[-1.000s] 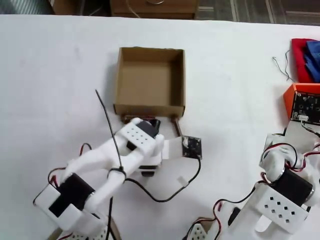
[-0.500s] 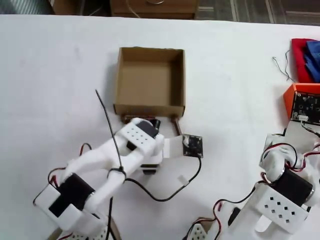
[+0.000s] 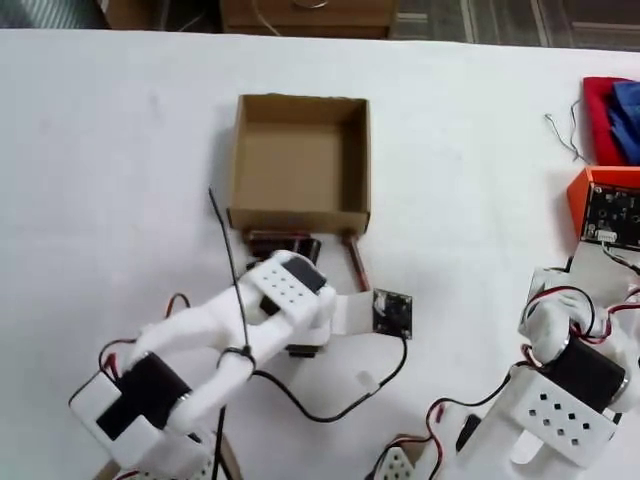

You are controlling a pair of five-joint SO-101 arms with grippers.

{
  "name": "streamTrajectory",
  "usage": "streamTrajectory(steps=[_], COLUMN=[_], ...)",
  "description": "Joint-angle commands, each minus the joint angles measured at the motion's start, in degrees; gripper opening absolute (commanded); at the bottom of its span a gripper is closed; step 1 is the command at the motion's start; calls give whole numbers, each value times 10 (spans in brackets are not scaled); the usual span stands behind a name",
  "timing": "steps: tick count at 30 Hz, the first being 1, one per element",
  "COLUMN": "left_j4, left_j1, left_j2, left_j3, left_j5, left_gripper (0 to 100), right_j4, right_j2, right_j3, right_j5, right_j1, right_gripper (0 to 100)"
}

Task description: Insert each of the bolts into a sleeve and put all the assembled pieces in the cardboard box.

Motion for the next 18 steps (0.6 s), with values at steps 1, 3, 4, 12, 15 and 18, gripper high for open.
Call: streamTrajectory(steps=[1,3,4,12,15,18], left_j4=[-14,-14,-14,-11,-11,-11], left_j1=[-22,-35,-40,-39,-39,-39], left_j2=[-1,-1,-1,-1,-5,-7], left_j3=[0,0,0,-2,-5,-6], left_j5=[1,1,0,0,0,1], left_gripper=[131,147,146,33,24,24], right_j4=[3,3,3,3,4,4], right_j2=[-14,-14,-14,-14,-14,-14], right_j3=[-26,-26,-26,-26,-25,-25], right_j5=[-1,0,0,0,0,0], right_j1=[7,7,7,4,4,4], right_gripper=[20,20,20,20,20,20])
